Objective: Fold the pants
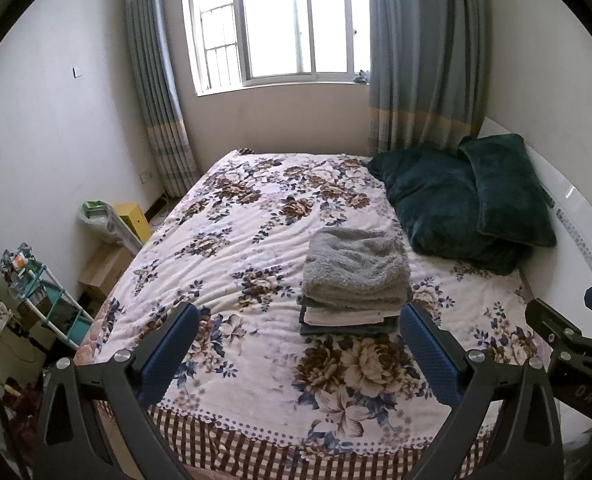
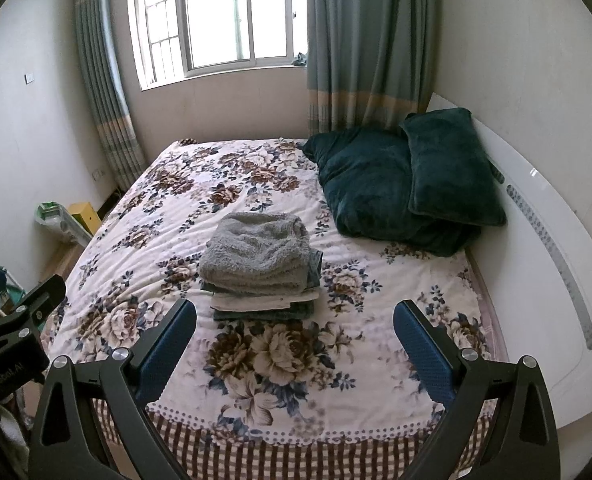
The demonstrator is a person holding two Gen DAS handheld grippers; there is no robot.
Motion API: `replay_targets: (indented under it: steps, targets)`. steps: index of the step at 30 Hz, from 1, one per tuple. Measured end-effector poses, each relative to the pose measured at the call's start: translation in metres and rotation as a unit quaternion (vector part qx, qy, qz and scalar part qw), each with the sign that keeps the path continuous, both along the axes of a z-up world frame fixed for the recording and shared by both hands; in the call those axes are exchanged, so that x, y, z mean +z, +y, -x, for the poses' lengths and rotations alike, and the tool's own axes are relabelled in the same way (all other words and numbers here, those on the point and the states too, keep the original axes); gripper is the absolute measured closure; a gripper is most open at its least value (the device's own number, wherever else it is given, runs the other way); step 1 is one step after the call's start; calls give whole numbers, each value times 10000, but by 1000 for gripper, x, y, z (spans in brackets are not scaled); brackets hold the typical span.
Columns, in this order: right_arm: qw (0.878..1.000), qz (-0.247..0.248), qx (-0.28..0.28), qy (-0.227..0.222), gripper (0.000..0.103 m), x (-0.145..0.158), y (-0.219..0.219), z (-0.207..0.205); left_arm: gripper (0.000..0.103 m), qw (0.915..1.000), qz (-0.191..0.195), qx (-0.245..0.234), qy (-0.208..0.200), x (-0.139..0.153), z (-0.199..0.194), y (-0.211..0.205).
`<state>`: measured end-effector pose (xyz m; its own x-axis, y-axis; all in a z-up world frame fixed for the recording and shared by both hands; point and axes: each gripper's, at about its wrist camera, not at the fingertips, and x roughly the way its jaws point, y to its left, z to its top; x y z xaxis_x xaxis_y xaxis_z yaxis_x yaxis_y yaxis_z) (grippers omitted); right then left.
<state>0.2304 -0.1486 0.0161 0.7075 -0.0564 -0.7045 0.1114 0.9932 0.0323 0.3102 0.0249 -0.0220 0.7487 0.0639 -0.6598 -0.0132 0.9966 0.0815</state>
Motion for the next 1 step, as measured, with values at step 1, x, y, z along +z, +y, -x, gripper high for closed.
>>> replay_targets:
  steps: [1]
  targets:
    - [10000,-20,5,-5,2,0,0,0,0,10000,1,-4,4,0,0,1]
